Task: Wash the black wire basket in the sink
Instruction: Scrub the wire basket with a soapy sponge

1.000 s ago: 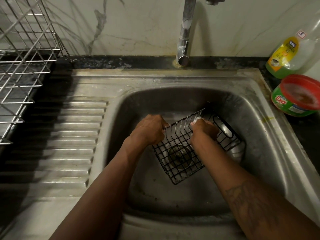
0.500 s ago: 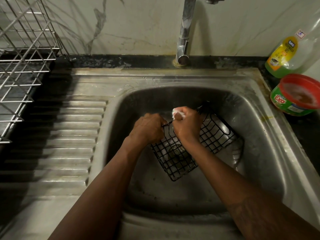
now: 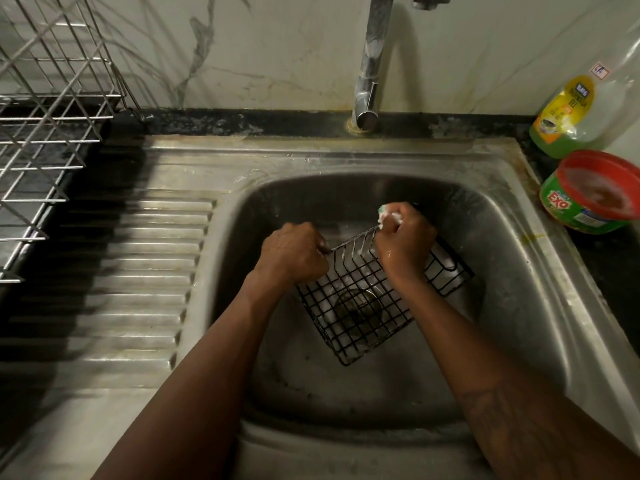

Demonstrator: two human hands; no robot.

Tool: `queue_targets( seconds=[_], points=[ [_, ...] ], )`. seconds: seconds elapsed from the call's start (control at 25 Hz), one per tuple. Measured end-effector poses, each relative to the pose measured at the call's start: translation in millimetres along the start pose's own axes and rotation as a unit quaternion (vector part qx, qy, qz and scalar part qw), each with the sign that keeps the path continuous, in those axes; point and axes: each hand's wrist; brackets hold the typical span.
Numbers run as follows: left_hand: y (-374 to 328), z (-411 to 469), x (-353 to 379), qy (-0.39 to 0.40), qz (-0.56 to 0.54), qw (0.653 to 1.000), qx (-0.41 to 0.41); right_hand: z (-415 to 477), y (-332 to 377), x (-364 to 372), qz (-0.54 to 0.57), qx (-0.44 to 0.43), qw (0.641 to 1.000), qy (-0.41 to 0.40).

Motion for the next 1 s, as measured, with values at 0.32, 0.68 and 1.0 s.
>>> queue_targets(
  seconds=[0.32, 0.68, 1.0],
  points=[
    [-5.8, -3.0, 1.8, 0.04, -0.019, 0.999, 0.022, -4.5, -21.8, 35.8, 0.182, 0.367, 0.911, 0.033],
    [-5.1, 5.3, 15.1, 0.016, -0.062, 0.997, 0.054, -14.1, -5.3, 33.8, 0.214, 0.256, 0.898, 0.286],
    [-10.6, 2.3, 11.1, 0.028, -0.039, 0.998, 0.05, -34.3, 5.3, 46.9, 0.186, 0.415, 0.873, 0.177]
  ],
)
Point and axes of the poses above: each hand's wrist, its own z-axis towards the middle knuckle, its own x-axis out of the palm, y = z × x, and after that the axes turned 13 degrees about -z, right-handed
